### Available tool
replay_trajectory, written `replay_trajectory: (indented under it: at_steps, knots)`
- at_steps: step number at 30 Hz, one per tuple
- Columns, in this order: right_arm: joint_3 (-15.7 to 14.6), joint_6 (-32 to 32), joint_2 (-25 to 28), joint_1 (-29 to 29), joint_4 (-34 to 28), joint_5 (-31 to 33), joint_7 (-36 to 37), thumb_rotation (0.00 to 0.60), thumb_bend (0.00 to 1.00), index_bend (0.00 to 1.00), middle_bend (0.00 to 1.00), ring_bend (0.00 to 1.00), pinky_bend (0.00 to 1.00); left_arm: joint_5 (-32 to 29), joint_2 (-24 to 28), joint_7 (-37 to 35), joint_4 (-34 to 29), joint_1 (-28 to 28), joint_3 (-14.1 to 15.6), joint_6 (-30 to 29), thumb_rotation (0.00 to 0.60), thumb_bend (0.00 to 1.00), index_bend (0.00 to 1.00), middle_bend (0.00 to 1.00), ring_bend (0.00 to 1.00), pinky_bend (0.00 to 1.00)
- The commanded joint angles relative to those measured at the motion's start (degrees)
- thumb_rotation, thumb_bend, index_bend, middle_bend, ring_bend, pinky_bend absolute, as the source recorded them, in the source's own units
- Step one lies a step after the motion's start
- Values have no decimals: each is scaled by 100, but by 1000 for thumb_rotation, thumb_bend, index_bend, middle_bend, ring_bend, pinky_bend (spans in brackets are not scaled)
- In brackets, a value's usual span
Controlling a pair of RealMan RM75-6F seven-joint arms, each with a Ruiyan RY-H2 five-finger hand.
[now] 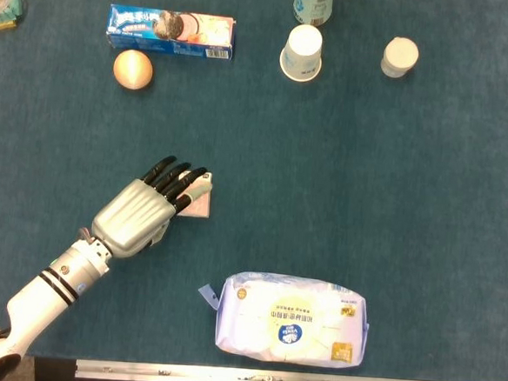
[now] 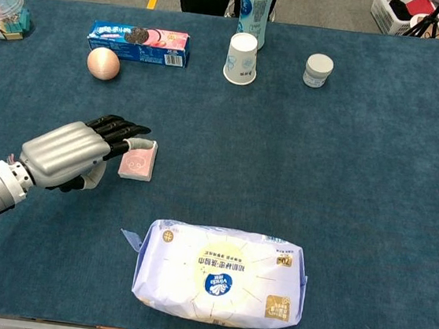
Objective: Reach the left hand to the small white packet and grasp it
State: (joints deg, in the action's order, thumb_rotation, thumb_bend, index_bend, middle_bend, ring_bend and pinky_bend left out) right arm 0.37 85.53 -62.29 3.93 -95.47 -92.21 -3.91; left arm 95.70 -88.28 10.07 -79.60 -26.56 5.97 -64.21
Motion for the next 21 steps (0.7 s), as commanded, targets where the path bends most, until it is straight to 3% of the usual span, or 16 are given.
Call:
replay_trajectory:
  at_steps: [1,5,11,14,21]
  knots:
    - [3,-8,-2,4,3,6,-3,600,60,589,441,251,206,-4,-3,1,27,4,-8,-18,600,1000,47,0,0,0]
    - [1,6,-2,-1,0,-4,-3,600,60,589,441,251,206,-87,-20,81,119,25,36,78,600,1000,65,0,0,0]
    - [6,12,3,-4,0,2,6,600,60,589,441,251,206,-237,-34,136,202,42,48,210,600,1000,246,0,0,0]
    - [6,4,4,-2,1,7,5,600,60,589,441,251,206,-339,4,144,125,23,16,297,600,1000,289,0,0,0]
    - [11,14,9,-3,-7,4,16,600,60,589,441,251,206,-143,67,-340,35,57,-35,-97,600,1000,105,0,0,0]
